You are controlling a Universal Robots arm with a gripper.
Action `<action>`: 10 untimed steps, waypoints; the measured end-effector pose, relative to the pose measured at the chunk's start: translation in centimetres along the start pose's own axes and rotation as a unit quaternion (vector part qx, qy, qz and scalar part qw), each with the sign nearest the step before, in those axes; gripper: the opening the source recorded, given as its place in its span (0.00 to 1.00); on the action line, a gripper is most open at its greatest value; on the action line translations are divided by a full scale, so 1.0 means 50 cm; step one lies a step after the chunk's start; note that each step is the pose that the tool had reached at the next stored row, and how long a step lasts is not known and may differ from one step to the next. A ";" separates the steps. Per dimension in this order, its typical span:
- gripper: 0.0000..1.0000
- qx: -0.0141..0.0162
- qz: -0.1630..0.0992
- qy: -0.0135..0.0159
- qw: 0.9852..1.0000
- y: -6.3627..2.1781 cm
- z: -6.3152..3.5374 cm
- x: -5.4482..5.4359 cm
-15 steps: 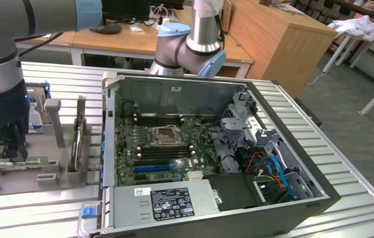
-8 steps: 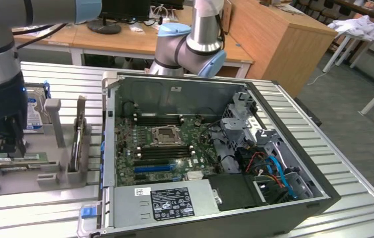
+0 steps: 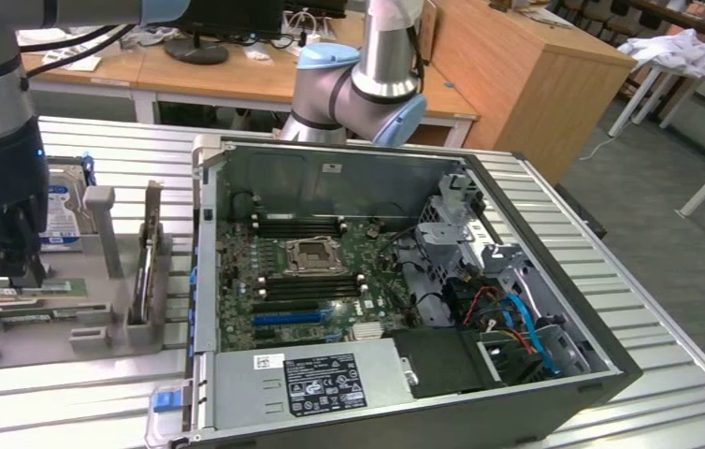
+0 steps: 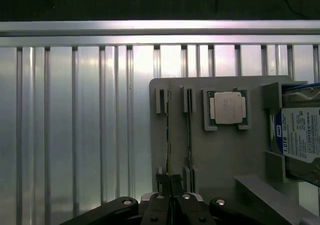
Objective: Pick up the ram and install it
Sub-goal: 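Pick up the ram and move it above insertion slot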
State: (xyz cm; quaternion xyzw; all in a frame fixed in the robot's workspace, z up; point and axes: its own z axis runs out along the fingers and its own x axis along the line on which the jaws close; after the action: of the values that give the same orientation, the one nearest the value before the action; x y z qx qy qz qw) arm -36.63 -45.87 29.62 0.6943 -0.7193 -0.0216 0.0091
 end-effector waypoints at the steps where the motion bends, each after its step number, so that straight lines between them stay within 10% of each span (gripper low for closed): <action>1: 0.12 0.000 0.000 0.000 1.000 0.000 0.000 0.000; 10: 0.12 0.000 -0.001 0.000 1.000 0.000 -0.004 0.000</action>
State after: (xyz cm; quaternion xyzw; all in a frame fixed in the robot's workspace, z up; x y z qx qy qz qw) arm -36.64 -45.87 29.83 0.6951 -0.7186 -0.0217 0.0093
